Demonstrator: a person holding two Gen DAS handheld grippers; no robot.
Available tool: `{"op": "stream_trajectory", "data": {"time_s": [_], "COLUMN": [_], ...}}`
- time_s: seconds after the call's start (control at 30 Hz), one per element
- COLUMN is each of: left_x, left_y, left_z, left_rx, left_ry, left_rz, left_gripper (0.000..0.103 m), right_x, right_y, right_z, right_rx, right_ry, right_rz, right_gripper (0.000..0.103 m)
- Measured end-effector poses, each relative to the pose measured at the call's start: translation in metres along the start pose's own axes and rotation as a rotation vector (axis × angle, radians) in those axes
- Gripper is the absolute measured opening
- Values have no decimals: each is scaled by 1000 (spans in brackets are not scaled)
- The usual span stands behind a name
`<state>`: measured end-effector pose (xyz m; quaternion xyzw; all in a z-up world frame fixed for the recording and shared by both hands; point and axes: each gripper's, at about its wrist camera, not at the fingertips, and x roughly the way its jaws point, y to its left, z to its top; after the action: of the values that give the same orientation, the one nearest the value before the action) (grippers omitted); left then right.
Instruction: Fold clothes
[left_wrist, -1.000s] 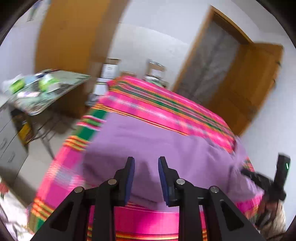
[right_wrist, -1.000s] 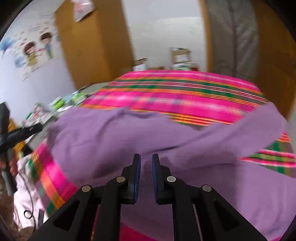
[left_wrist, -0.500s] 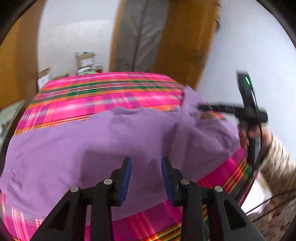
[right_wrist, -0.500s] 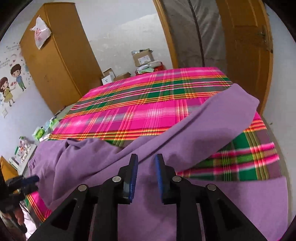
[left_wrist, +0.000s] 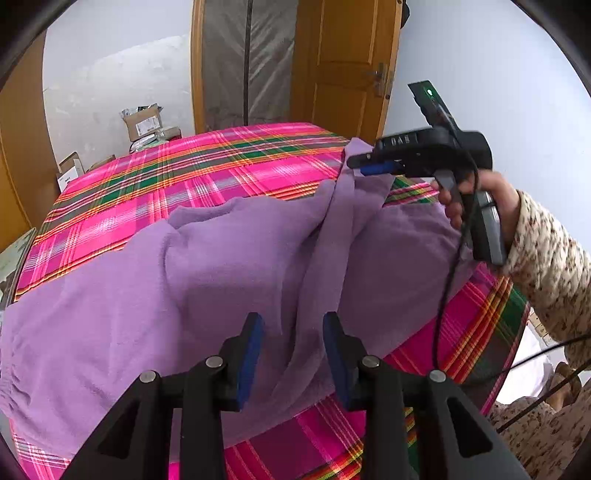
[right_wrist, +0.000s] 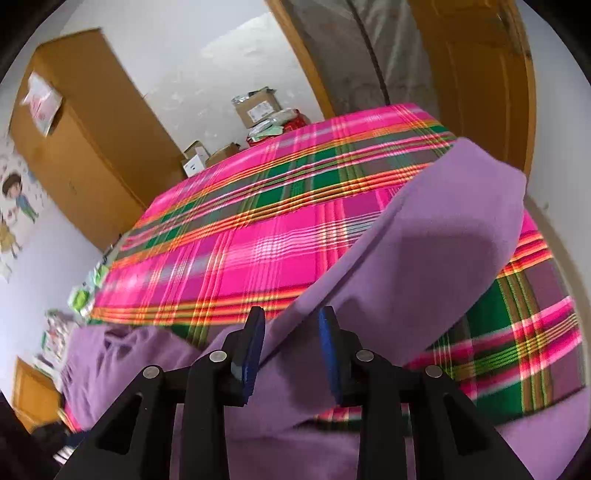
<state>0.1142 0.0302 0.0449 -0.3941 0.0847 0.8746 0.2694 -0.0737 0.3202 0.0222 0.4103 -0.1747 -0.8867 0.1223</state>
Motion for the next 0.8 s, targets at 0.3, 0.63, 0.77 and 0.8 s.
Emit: {"op": "stream_trajectory", "data": {"time_s": [0.3,0.63,0.77,0.8], "left_x": [12,21,25,27], "left_y": [-10,-15,-21,-21], "left_z": [1,0,-1,-1], "left_rx": [30,66,100,104], "left_ry": [45,73,79,82], "left_rz": [22,50,78,82], "left_gripper": [37,37,38,38], "right_x": [23,37,32,27], "right_y": [-16,-23,-22,-21], "right_z": [20,24,23,23], "right_rx": [50,66,57,53], "right_ry": [47,70,47,29], "right_rz": [-38,-48,-40,-37], "right_gripper": [32,10,5,5]}}
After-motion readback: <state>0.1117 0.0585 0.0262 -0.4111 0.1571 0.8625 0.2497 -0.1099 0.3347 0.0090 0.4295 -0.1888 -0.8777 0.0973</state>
